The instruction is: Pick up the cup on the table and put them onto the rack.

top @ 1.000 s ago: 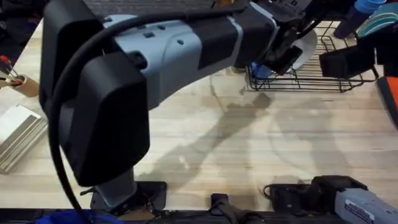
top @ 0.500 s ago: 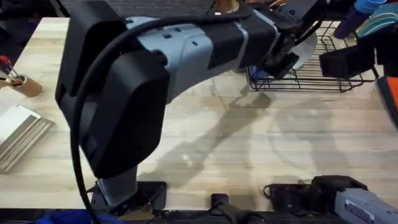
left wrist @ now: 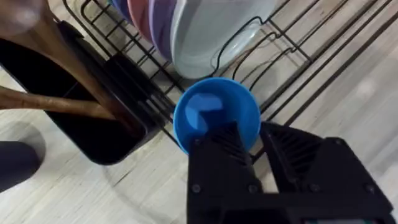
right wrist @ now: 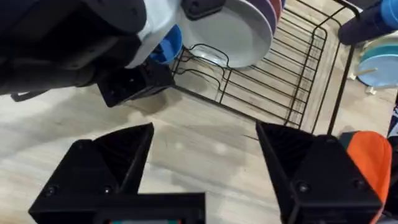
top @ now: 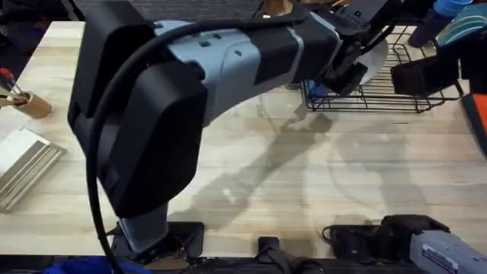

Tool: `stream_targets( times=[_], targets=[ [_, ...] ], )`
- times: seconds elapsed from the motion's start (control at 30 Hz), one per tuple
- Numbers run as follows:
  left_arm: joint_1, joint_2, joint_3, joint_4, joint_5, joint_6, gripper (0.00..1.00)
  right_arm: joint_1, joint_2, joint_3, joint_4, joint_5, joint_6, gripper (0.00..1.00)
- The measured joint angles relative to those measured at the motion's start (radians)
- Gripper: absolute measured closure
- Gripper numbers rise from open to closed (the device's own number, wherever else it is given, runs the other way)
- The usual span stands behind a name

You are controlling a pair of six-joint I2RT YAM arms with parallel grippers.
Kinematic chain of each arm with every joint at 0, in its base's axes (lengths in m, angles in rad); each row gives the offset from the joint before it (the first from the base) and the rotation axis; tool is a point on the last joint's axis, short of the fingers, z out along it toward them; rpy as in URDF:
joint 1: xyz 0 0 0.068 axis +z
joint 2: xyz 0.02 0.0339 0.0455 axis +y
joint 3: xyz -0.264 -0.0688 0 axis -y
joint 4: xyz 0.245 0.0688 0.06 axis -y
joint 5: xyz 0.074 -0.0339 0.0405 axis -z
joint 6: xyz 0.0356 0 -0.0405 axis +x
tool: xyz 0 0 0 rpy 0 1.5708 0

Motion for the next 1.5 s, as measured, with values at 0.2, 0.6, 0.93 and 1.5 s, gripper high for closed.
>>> stream_targets(
  times=[0.2,0.6,0.93,1.5],
  targets=[
    [0.000,0.000,0.000,0.000,0.000,0.000,0.703,0.000,0.000,0.000,0.000,0.000,0.000,0.005],
    [0.000,0.000,0.000,-0.015,0.001,0.000,0.605,0.000,0.000,0.000,0.003,0.000,0.000,0.004],
    [0.000,0.000,0.000,-0.069,0.008,-0.001,0.590,0.000,0.000,0.000,0.004,0.000,0.000,0.005],
    [0.000,-0.036,0.000,-0.110,0.011,-0.009,0.552,0.000,0.000,0.000,0.004,0.000,0.000,0.005]
  ],
)
